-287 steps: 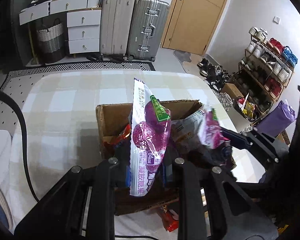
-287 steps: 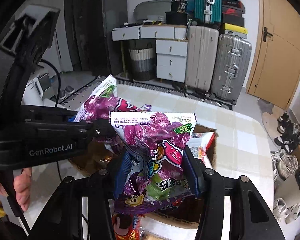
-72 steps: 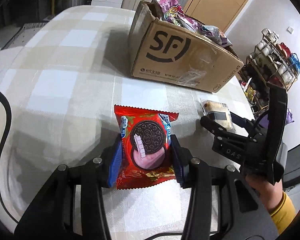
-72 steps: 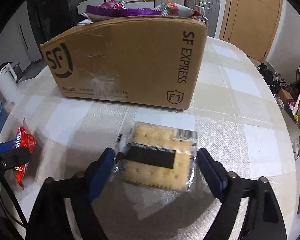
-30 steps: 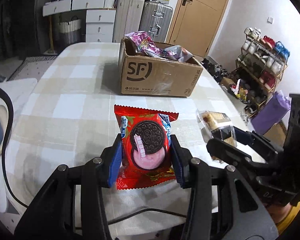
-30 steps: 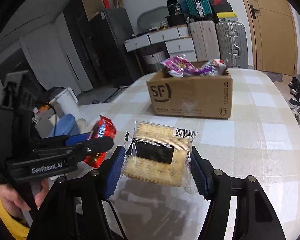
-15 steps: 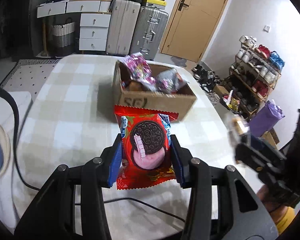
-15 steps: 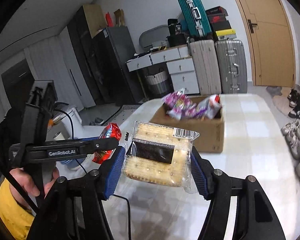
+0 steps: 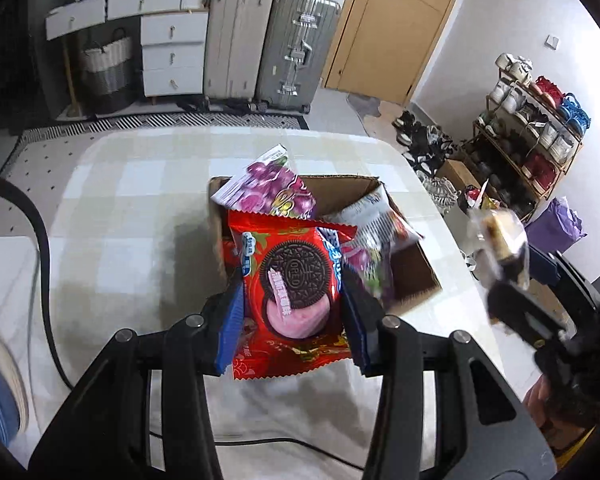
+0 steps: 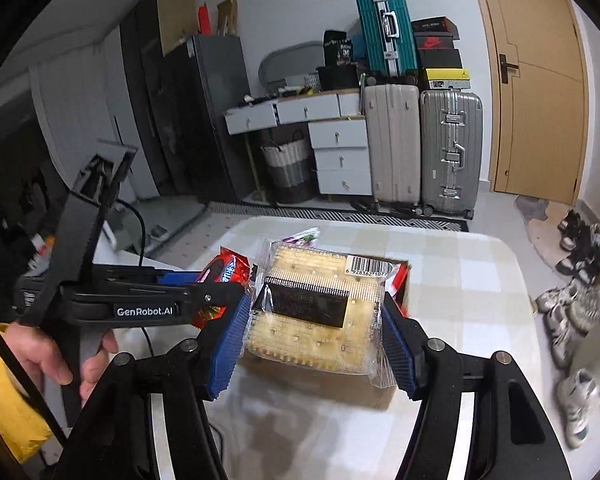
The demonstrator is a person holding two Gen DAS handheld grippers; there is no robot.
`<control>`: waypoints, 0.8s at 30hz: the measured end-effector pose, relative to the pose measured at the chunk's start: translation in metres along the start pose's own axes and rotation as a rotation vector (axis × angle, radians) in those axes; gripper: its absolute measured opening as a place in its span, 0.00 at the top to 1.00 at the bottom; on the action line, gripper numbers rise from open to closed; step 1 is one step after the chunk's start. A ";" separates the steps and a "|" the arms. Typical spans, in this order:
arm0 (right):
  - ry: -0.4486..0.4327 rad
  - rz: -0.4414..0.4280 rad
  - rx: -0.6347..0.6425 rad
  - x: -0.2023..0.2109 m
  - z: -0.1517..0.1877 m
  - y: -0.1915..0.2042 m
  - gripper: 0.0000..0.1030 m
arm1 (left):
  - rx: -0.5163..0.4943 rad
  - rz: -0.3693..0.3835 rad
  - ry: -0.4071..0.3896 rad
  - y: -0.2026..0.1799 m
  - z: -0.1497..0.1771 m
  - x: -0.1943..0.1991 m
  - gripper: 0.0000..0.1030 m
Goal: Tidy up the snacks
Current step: 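Lift the Oreo packet and cracker pack and carry them over the box, then open both grippers to drop the Oreo packet and crackers into the box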
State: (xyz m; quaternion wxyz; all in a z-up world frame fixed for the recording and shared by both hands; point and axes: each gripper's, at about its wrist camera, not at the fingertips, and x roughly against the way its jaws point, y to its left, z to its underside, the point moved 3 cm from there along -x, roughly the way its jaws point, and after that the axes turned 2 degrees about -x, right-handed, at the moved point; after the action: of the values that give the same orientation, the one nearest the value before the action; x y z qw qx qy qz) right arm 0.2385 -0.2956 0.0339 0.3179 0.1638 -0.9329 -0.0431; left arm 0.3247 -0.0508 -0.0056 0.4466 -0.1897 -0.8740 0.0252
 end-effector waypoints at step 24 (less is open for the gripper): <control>0.191 0.072 0.048 -0.128 -0.007 -0.038 0.38 | 0.050 0.034 0.123 0.008 -0.020 -0.117 0.60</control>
State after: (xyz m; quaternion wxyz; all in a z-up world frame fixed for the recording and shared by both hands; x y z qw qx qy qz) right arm 0.3480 -0.2889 -0.0418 0.4030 0.1409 -0.9043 0.0064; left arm 0.4048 -0.0876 -0.0861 0.5035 -0.1942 -0.8408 0.0431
